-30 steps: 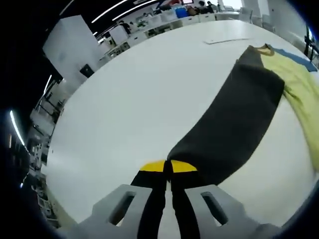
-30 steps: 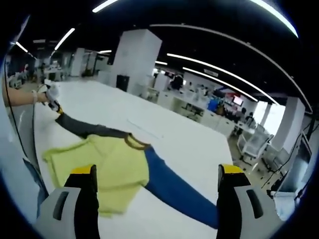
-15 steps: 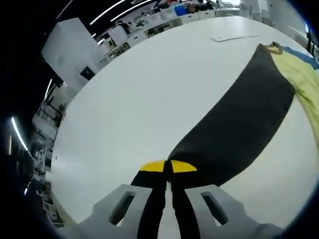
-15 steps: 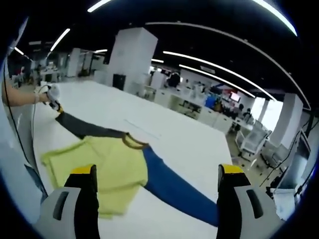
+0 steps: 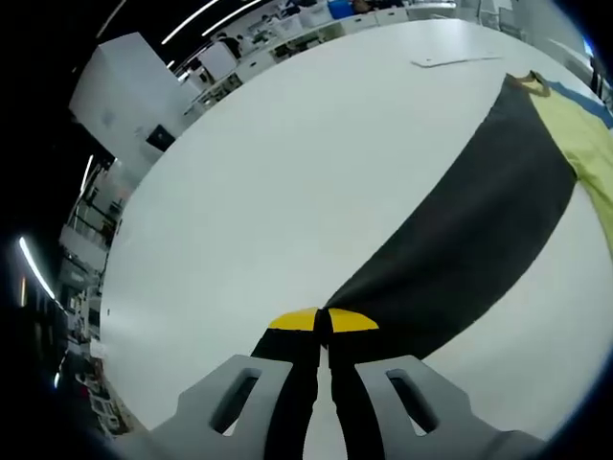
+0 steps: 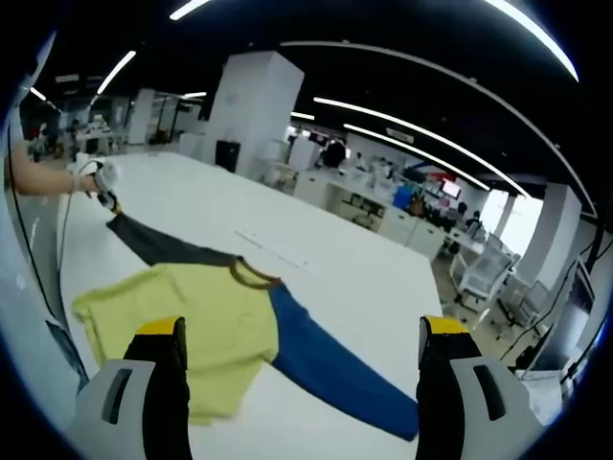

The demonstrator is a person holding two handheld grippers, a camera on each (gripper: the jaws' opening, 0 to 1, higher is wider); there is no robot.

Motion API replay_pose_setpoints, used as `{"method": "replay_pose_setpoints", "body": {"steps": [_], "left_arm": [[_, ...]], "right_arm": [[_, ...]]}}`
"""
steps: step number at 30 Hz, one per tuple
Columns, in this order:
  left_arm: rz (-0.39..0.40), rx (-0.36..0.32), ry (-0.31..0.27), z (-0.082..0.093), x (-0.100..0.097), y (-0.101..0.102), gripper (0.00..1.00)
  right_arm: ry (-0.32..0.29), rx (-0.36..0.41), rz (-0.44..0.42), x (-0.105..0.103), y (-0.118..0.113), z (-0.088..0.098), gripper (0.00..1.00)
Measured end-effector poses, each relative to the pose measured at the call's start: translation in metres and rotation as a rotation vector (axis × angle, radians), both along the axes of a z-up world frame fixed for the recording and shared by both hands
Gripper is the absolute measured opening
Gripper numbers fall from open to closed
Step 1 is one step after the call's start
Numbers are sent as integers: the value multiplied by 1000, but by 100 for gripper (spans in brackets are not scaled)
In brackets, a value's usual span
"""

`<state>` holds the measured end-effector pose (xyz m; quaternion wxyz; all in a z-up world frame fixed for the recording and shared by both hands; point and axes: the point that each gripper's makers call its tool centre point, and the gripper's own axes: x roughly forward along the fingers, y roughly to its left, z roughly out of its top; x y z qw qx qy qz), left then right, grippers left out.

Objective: Fold the garment on the visible template until the final outline fits inside the template.

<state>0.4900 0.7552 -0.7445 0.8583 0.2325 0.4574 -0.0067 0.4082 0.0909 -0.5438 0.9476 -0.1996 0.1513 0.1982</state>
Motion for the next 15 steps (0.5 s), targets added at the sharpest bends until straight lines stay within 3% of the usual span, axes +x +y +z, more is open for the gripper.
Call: {"method": "replay_pose_setpoints", "body": {"steps": [15], "left_arm": [[-32,30,86,-1,-7,7,0]], "right_arm": [[1,5,-7,-1,0,0,100]]}}
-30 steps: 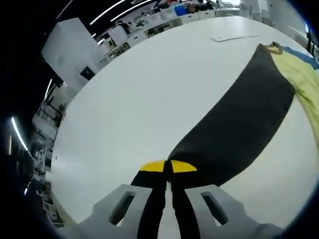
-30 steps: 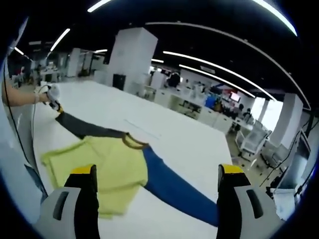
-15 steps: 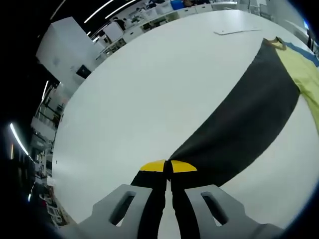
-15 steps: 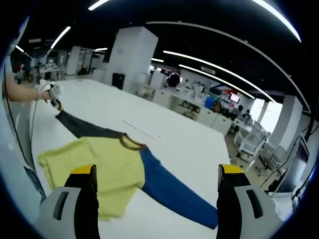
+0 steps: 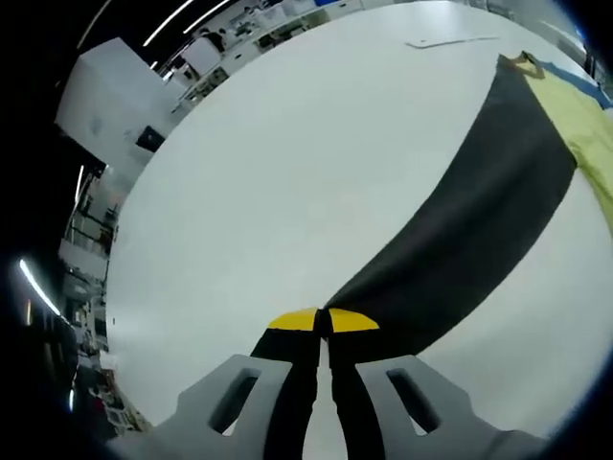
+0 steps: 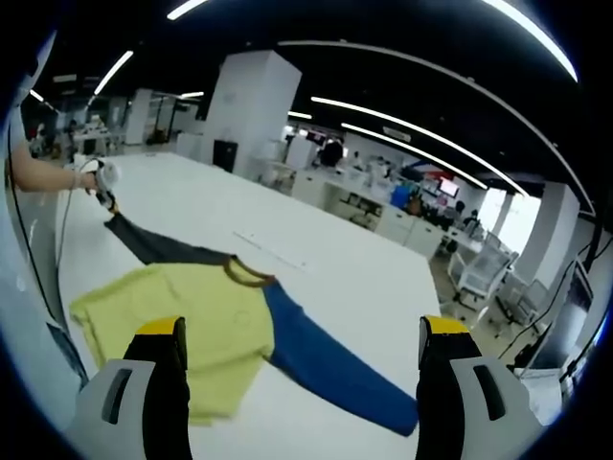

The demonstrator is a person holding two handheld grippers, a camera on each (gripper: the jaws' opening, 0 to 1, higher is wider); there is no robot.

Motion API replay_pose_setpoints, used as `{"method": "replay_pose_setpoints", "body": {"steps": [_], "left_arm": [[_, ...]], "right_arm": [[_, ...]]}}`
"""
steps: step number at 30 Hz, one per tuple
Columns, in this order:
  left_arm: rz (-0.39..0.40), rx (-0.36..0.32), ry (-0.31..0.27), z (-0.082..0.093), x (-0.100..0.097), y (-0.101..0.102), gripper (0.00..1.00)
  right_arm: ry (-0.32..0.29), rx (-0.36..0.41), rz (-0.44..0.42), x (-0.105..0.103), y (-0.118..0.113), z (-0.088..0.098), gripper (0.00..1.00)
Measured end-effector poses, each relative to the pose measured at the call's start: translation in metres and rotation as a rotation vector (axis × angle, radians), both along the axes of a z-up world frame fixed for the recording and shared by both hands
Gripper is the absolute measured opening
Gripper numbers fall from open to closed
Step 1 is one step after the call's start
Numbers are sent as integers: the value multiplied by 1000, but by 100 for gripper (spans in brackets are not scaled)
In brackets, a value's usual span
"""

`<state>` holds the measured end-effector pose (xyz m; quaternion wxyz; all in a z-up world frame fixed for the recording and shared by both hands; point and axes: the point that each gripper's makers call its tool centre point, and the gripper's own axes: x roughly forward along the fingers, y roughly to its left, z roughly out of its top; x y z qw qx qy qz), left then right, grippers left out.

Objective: Fold the garment on the visible template until the final outline fits inside the template.

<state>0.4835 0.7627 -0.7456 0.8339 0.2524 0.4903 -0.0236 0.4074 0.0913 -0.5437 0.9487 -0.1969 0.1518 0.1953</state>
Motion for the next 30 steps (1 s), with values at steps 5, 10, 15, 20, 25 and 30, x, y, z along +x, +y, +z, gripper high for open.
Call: {"method": "replay_pose_setpoints", "body": {"steps": [5,10,15,20,25,30], "left_arm": [[11,8,10,0,-3,3,11],[-10,17,44,-4,-11,3,16],[-21,25,79,-9,-22,4,23],[-20,12,78,-11,-26,2,24],[-38,31,93,-11,-25,4,24],[-57,94,124,-7,-29,9,35]], "right_arm": [[-4,5,-10,-2,-3,0,100],[4,7,-16,-3,-5,-4,100],[8,14,-14,-4,-3,-6,100],[8,16,-10,-3,-2,-6,100],[7,20,-5,-3,0,-7,100],[9,28,-6,-4,0,-9,100]]}}
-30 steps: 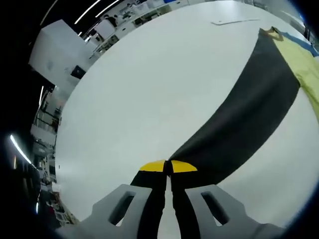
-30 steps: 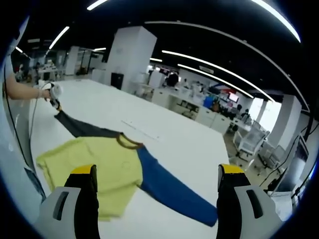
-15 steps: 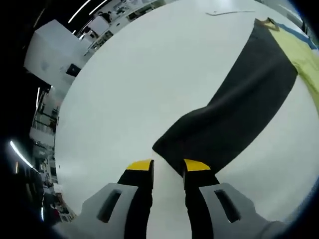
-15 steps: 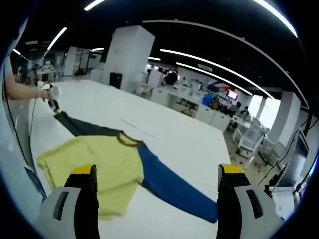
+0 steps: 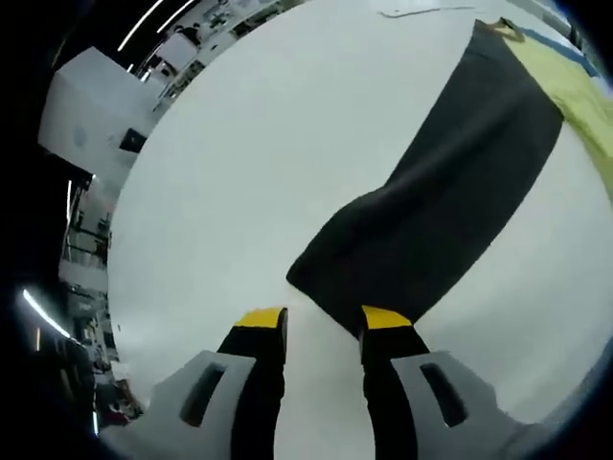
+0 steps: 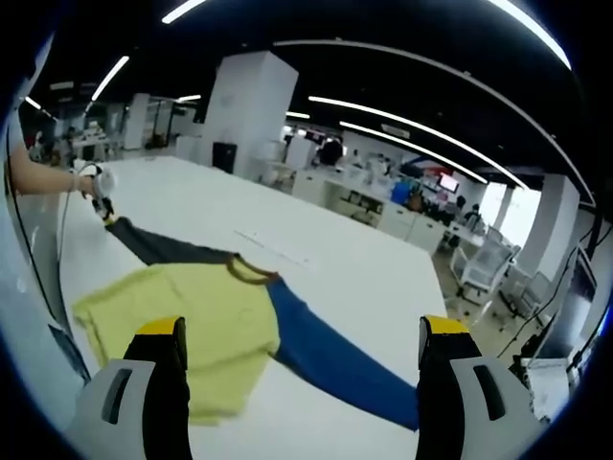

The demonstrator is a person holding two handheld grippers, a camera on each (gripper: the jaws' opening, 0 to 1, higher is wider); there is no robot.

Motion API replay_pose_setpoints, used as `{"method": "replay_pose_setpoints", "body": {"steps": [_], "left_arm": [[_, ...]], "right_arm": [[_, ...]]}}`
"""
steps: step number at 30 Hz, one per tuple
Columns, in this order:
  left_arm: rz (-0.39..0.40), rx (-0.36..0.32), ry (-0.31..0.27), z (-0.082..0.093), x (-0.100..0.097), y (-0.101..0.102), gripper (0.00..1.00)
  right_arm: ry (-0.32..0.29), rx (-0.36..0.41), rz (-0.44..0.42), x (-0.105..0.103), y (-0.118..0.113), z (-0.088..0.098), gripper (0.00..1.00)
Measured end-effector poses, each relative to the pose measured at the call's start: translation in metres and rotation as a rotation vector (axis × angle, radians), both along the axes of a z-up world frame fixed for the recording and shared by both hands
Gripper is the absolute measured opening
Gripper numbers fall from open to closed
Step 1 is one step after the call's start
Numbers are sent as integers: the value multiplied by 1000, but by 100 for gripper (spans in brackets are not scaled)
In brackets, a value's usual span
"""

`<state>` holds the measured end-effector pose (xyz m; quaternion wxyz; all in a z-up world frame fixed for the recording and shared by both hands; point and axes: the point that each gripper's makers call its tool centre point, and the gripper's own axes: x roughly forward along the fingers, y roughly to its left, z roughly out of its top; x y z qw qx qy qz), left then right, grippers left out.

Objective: Fold the garment on the visible template until the final outline fits inside the template.

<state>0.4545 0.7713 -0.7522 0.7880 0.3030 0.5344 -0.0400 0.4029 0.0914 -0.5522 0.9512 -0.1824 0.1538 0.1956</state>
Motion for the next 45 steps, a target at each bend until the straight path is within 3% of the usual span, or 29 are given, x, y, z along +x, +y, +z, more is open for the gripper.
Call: {"method": "replay_pose_setpoints", "body": {"steps": [2,8,13,18,22,28,32,45], "left_arm": [[0,2,8,1,-1,2,41],[16,-18,21,0,-9,3,44],[10,13,36,4,-15,7,56],[7,-4,42,5,-22,1,64],[15,-17,32,8,-27,-2,78],[-4,-91,-29,23,-25,-24,82],[-21,-197,-106,38,-18,-53,86],[-115,-347,-246,75,-15,-113,95]], "right_arm": [[3,1,-1,-1,-1,-1,100],[8,6,-8,-3,-4,-4,100],[13,6,-9,-3,-6,-7,100],[22,10,-7,-3,-7,-11,100],[26,14,1,-5,-7,-13,100],[36,20,14,-7,-6,-17,100],[32,29,26,-9,-3,-17,100],[37,56,25,-17,-3,-26,100]]}}
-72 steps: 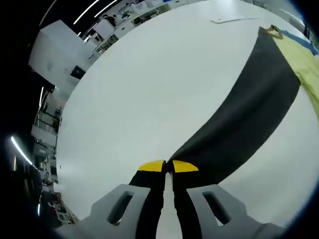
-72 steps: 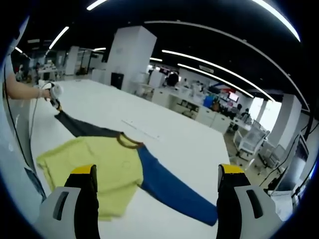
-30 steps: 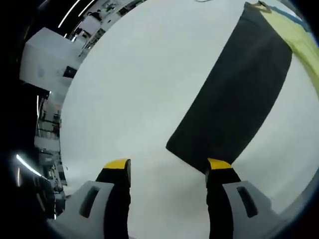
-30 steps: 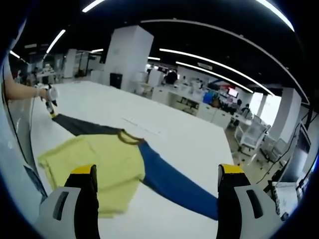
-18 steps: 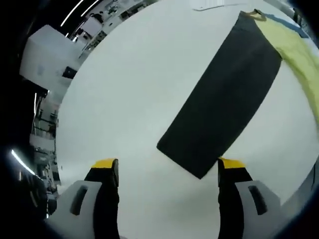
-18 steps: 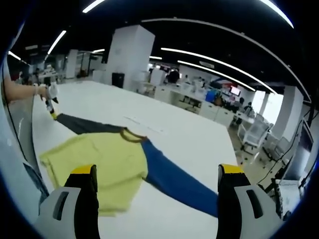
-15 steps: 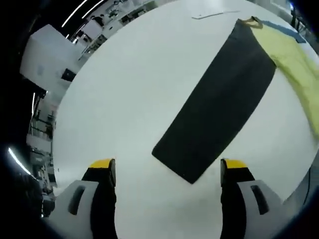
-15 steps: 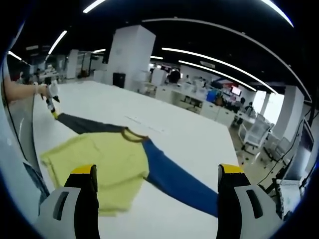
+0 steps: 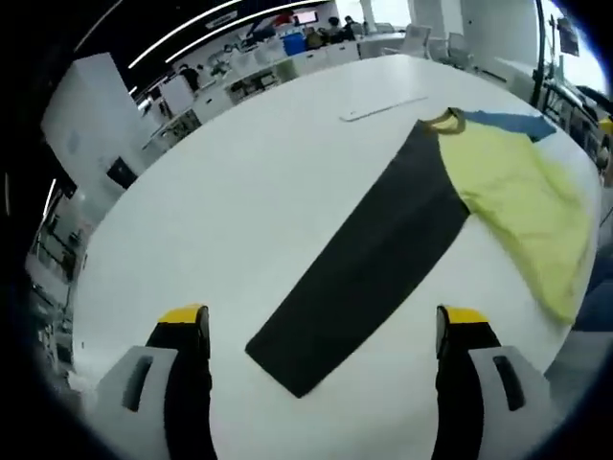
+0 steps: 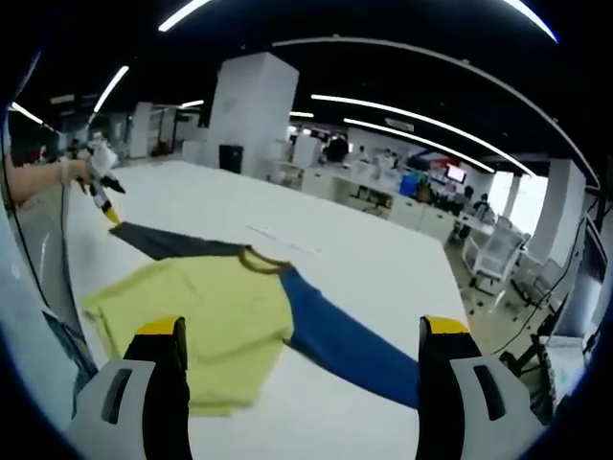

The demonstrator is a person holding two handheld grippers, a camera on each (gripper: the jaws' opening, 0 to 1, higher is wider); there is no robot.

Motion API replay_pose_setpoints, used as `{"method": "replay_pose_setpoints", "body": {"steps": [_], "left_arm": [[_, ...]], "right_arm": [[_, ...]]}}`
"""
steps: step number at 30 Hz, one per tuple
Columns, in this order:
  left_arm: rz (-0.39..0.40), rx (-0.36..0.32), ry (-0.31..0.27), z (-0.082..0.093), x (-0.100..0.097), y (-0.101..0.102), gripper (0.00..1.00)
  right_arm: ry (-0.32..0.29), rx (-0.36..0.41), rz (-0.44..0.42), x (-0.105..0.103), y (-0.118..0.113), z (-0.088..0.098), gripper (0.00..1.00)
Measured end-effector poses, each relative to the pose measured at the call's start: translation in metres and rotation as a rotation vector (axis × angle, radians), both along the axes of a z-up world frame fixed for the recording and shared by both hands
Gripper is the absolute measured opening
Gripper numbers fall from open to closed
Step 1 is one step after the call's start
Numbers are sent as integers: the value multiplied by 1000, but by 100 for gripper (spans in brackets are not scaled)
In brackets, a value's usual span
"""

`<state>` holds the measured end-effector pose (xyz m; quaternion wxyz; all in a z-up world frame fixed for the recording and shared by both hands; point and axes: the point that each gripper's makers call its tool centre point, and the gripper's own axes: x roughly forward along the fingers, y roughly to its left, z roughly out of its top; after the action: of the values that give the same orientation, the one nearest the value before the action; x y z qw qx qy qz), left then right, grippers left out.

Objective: Fold the garment on the visible template until the final outline fits inside the template.

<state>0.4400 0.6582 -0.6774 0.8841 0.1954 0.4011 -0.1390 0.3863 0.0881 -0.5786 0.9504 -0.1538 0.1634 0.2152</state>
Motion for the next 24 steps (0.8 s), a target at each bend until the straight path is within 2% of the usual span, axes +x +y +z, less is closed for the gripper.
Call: {"method": "replay_pose_setpoints", "body": {"steps": [2,4,6,11,15,24], "left_arm": [[-17,-17,-16,5,0,-9,97],[-28,-75,-67,15,4,-23,98],[-34,-99,-89,23,4,-33,99],[-84,-101,-128,37,6,-51,99],[-109,-138,-164,49,5,-68,100],[-152,-159,-190,63,-12,-95,100]], "right_arm": [[3,2,-1,-2,-1,-2,100],[6,1,-2,-3,-2,-3,100],[7,2,1,-4,-2,-3,100],[10,-1,8,-5,-4,-3,100],[6,1,15,-6,-5,-2,100],[-1,7,32,-9,-8,0,100]]}}
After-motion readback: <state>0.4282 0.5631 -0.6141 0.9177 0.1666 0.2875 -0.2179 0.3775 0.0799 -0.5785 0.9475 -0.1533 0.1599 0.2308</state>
